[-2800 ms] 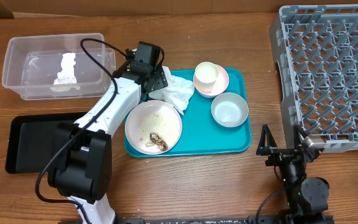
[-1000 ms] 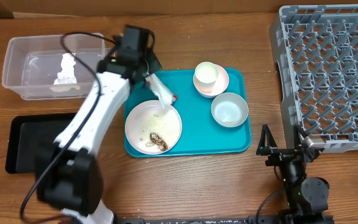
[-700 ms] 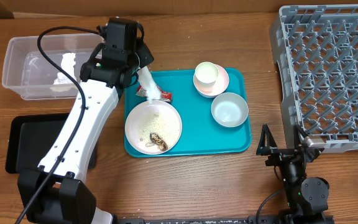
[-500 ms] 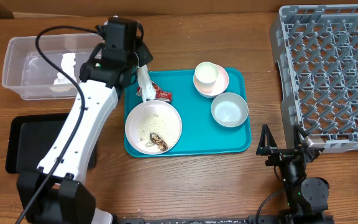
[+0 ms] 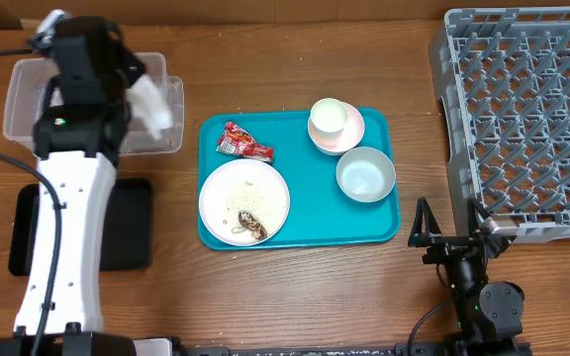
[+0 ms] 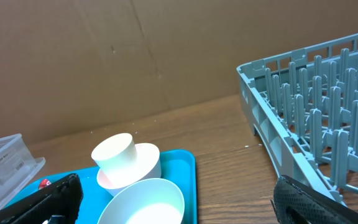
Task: Sort waste into correct bins and load items into the dishwasher
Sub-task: 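Carry the napkin left and drop it into the clear bin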
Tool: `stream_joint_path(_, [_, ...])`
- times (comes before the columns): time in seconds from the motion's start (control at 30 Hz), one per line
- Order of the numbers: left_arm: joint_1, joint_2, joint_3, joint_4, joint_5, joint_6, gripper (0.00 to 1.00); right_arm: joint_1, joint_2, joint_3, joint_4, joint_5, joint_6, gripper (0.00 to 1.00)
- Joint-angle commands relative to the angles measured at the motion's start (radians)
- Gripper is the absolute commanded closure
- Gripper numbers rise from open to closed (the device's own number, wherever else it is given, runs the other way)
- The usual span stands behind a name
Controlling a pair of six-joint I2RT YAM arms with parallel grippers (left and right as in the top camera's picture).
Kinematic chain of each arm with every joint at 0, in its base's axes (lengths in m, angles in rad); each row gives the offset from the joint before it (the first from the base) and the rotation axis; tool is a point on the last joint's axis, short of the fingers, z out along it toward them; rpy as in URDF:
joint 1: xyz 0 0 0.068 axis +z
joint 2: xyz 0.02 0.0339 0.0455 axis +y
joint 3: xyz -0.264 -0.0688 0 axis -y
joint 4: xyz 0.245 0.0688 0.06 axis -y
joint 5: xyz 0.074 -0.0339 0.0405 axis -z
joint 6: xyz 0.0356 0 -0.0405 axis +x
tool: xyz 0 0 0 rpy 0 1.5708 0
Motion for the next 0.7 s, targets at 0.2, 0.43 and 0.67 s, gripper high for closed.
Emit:
stream_joint_path(0.2, [0.15,0.188,0.014,0.082,0.023,0.023,0.94,-0.003,-0.007,-0.01,0.004,0.006,-0.006,0.0])
stream_joint_path(0.43, [0.192,0.172,0.015,0.105,0.171,0.024,0.32,-0.003,-0.007,-0.01,0.004,0.006,-0.006,0.0])
stream_joint_path(0.67, [0.19,0.092,0.015,0.115,0.435,0.023,0.3,-0.003,-0.007,-0.01,0.004,0.006,-0.006,0.0])
